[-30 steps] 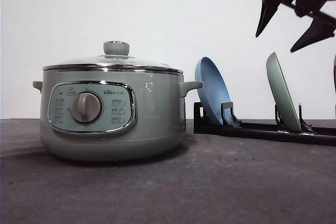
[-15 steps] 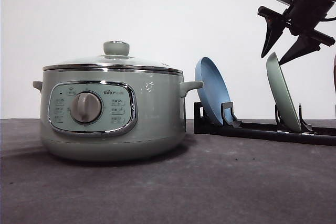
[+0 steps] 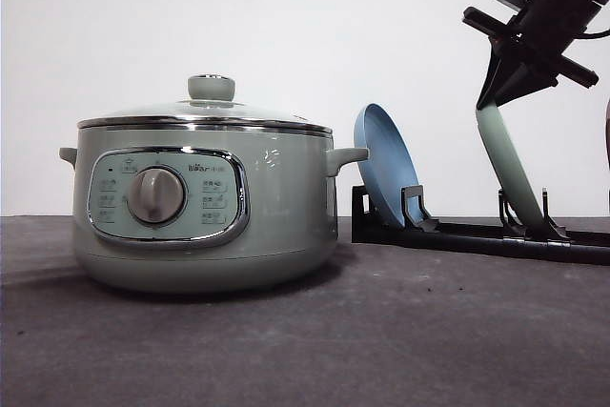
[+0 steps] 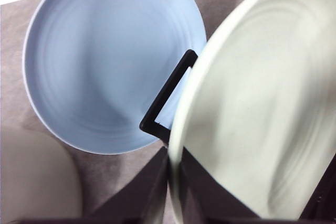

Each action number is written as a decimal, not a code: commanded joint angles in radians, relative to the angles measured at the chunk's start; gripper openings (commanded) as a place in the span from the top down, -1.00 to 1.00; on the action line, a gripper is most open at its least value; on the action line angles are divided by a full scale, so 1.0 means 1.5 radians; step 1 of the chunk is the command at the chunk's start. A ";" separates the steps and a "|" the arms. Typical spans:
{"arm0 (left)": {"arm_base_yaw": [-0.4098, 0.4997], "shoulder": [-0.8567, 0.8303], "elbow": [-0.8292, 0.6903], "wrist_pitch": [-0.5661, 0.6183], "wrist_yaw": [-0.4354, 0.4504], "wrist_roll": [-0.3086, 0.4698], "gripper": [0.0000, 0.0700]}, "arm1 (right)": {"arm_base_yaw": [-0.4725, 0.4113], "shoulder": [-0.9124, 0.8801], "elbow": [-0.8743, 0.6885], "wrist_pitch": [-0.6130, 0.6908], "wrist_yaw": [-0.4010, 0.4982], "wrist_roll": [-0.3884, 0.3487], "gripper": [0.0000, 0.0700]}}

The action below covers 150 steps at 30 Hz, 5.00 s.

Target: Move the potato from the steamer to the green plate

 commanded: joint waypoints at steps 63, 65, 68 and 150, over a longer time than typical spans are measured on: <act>-0.003 0.005 0.017 -0.014 0.005 0.001 -1.00 | 0.736 -0.426 -0.364 -0.282 0.488 0.006 0.98; -0.003 0.005 0.017 -0.014 0.005 0.001 -1.00 | 0.738 -0.415 -0.403 -0.247 0.491 0.026 0.98; -0.003 0.005 0.017 -0.014 0.005 0.001 -1.00 | 0.738 -0.391 -0.454 -0.213 0.501 0.044 0.98; -0.003 0.144 0.115 -0.031 -0.025 0.001 -1.00 | 0.229 -0.790 -0.399 -0.271 0.043 -0.062 -0.77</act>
